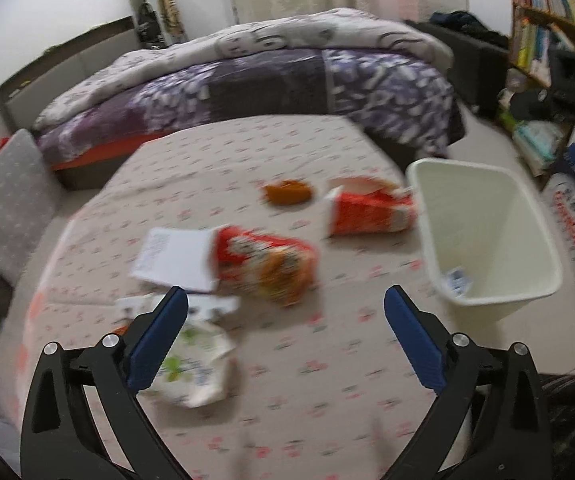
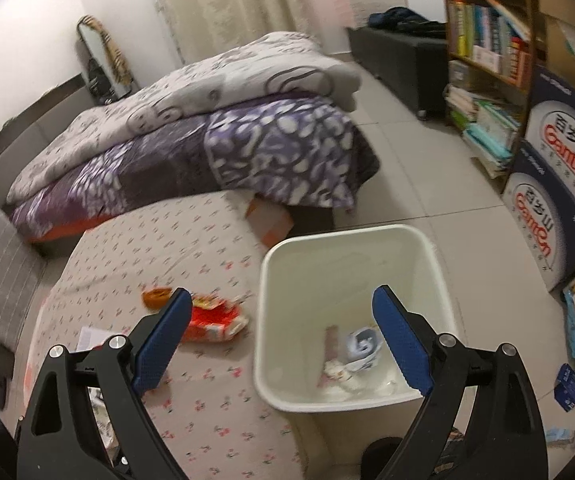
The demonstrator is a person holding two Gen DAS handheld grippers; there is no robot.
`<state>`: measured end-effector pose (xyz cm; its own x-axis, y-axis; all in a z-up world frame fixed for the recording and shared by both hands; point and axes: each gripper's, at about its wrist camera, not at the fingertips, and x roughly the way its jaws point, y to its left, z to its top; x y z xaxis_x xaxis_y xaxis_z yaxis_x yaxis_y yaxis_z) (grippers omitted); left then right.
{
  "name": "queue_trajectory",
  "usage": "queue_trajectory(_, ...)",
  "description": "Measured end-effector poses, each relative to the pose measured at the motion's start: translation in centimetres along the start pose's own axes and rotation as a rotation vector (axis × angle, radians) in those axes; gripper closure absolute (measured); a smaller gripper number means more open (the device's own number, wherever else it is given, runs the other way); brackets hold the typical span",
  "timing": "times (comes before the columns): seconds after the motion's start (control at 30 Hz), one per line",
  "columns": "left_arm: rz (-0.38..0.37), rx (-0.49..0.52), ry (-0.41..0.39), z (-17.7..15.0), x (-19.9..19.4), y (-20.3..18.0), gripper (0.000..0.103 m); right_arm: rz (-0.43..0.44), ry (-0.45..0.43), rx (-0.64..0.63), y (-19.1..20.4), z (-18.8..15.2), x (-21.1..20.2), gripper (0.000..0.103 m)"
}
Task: Collect trash
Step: 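Move both grippers back over the table toward the paper bag, then grasp the white paper bag with the left gripper while the right grasps the foam strip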
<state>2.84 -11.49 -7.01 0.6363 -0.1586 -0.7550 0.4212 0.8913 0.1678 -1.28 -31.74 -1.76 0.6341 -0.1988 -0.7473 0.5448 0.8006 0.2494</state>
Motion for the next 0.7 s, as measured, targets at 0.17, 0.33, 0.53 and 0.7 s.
queue_trajectory(0.17,0.091,0.016,0.044,-1.6,1.4,2.8,0.007,0.024,0.02,-0.061,3.2,-0.9,0.7,0.014)
queue_trajectory(0.33,0.125,0.033,0.138,-3.2,3.9,4.8,0.007,0.04,0.032,-0.159,6.3,-1.9,1.4,0.014)
queue_trajectory(0.53,0.122,0.072,0.191,-4.6,6.1,6.1,0.008,0.064,0.061,-0.279,9.5,-2.9,2.7,0.014)
queue_trajectory(0.7,0.058,0.006,0.173,-5.1,5.4,8.8,0.032,0.094,0.11,-0.35,11.9,-3.9,4.4,0.014)
